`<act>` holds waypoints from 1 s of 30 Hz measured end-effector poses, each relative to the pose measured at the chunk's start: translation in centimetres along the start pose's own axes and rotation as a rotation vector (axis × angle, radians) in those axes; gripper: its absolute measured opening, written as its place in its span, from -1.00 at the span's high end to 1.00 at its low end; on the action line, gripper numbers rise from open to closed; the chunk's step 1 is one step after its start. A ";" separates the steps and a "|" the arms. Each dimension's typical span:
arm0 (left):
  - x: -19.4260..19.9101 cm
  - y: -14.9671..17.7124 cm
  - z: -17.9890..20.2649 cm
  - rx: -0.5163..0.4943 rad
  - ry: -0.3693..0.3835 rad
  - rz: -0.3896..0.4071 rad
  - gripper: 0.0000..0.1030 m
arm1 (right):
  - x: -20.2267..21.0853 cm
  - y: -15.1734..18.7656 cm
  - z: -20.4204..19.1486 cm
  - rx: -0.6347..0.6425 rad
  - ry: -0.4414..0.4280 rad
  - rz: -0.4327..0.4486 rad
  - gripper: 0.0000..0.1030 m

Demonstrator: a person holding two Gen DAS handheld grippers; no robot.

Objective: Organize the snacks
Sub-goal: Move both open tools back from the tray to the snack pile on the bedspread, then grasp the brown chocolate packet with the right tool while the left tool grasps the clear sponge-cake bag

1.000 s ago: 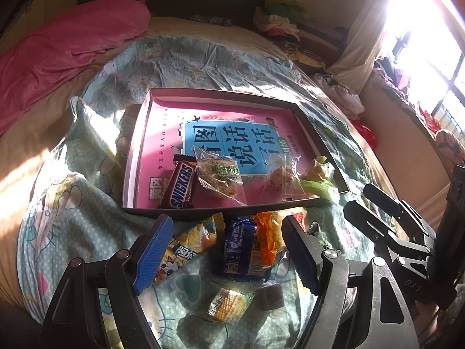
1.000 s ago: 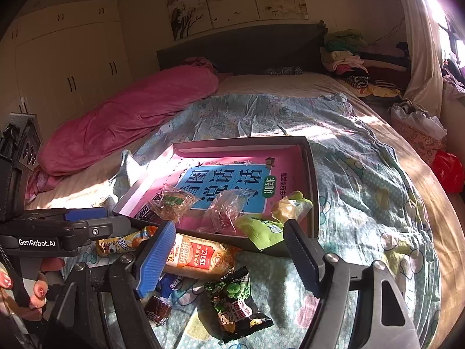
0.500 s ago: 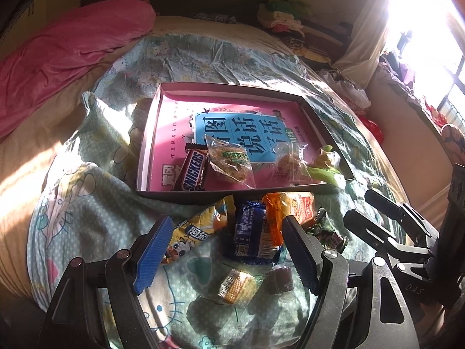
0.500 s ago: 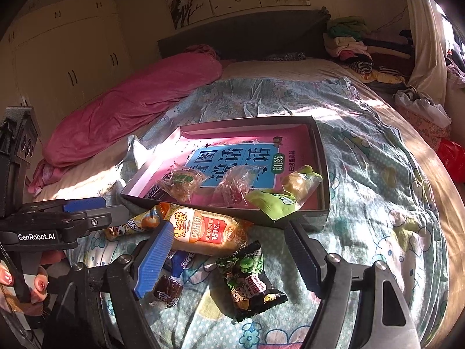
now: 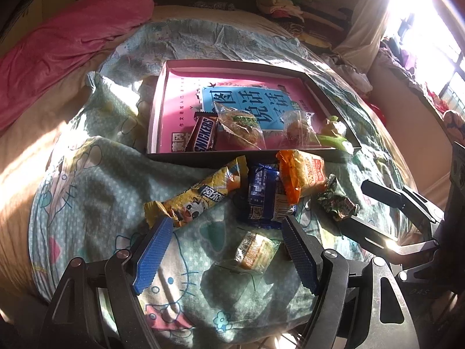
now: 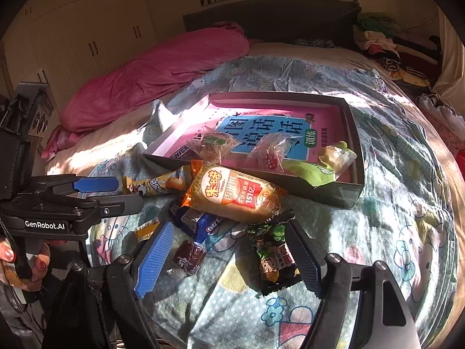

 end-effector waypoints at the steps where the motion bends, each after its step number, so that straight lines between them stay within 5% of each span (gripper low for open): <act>1: -0.1 0.3 -0.1 -0.002 0.000 -0.008 -0.53 | -0.2 0.2 -0.4 0.013 -0.007 -0.011 -0.52; 22: -2.7 3.2 2.0 -0.060 0.054 -0.104 -0.53 | -3.8 4.0 -3.4 0.248 -0.038 -0.165 -0.50; 30: -3.3 3.5 2.1 -0.072 0.059 -0.113 -0.53 | -5.0 4.2 -4.1 0.318 -0.051 -0.163 -0.16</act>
Point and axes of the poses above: each gripper's, at about its wrist camera, not at the fingertips, and x roughly against the way its jaws point, z to its right, y to its underside, the point moved 7 cm from there along -x, roughly the way its jaws point, and after that the axes turned 2 degrees about z, right-handed, at the moved point
